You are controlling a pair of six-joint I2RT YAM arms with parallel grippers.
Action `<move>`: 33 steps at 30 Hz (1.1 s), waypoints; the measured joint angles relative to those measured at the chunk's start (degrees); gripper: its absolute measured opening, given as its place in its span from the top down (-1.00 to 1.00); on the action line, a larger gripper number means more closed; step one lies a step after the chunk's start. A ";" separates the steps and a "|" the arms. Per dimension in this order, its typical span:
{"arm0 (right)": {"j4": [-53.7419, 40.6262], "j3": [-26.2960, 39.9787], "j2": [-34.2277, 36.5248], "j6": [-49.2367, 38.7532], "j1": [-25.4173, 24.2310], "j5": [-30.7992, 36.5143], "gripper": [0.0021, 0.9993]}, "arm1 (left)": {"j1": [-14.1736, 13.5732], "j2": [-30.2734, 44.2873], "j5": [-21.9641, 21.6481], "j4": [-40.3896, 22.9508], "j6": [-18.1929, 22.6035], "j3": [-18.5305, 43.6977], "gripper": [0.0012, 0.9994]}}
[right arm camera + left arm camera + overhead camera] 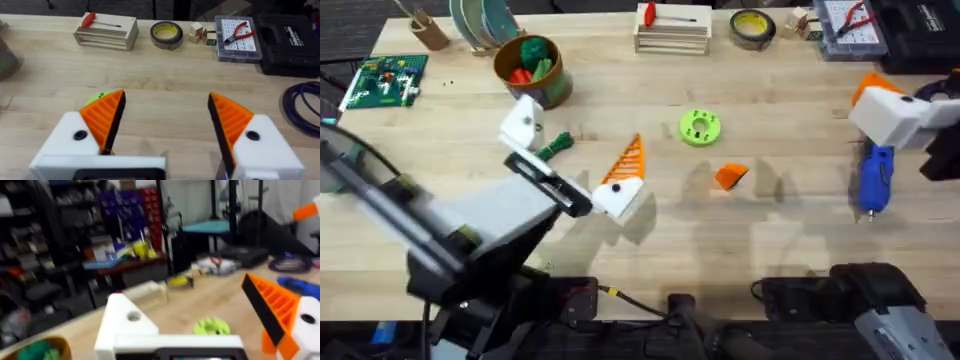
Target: Pick up the gripper from the table and insert it into the empty holder that is missing its gripper. Then pick up a screw, insert it into the mounting hole, and use the screwdriver to tighten it. Finally, clean up the table by picking up the vegetable and placing it into the bucket.
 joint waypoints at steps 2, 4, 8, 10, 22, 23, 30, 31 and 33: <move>0.00 0.00 0.02 0.02 0.00 0.00 -0.98 | -0.84 0.01 0.03 -3.59 0.00 0.00 -0.99; -0.01 0.00 0.01 0.01 0.00 0.00 -0.98 | -1.64 0.01 0.13 -7.42 0.01 0.00 -0.99; 0.00 0.00 0.00 0.00 0.00 0.00 -0.98 | -2.57 -0.01 0.31 -13.90 -0.02 0.00 -0.99; -0.01 0.00 0.01 0.00 0.00 0.00 -0.98 | -2.62 0.01 0.31 -17.50 -0.02 0.00 -0.99; -0.02 0.00 0.00 0.00 0.00 0.00 -0.98 | -2.62 0.01 0.31 -18.60 -0.02 0.02 -0.99; -0.02 0.00 0.01 0.00 0.00 0.00 -0.98 | -2.62 0.00 0.31 -18.60 -0.02 0.00 -0.99; -0.02 0.00 0.00 0.01 0.00 0.00 -0.98 | -2.62 0.01 0.31 -18.60 -0.02 0.01 -0.99; -0.02 0.00 0.02 0.00 0.00 0.00 -0.98 | -2.62 0.01 0.31 -18.60 -0.02 0.00 -0.99; -0.02 0.00 0.01 0.02 0.00 0.00 -0.98 | -2.62 0.01 0.31 -18.60 -0.02 0.01 -0.99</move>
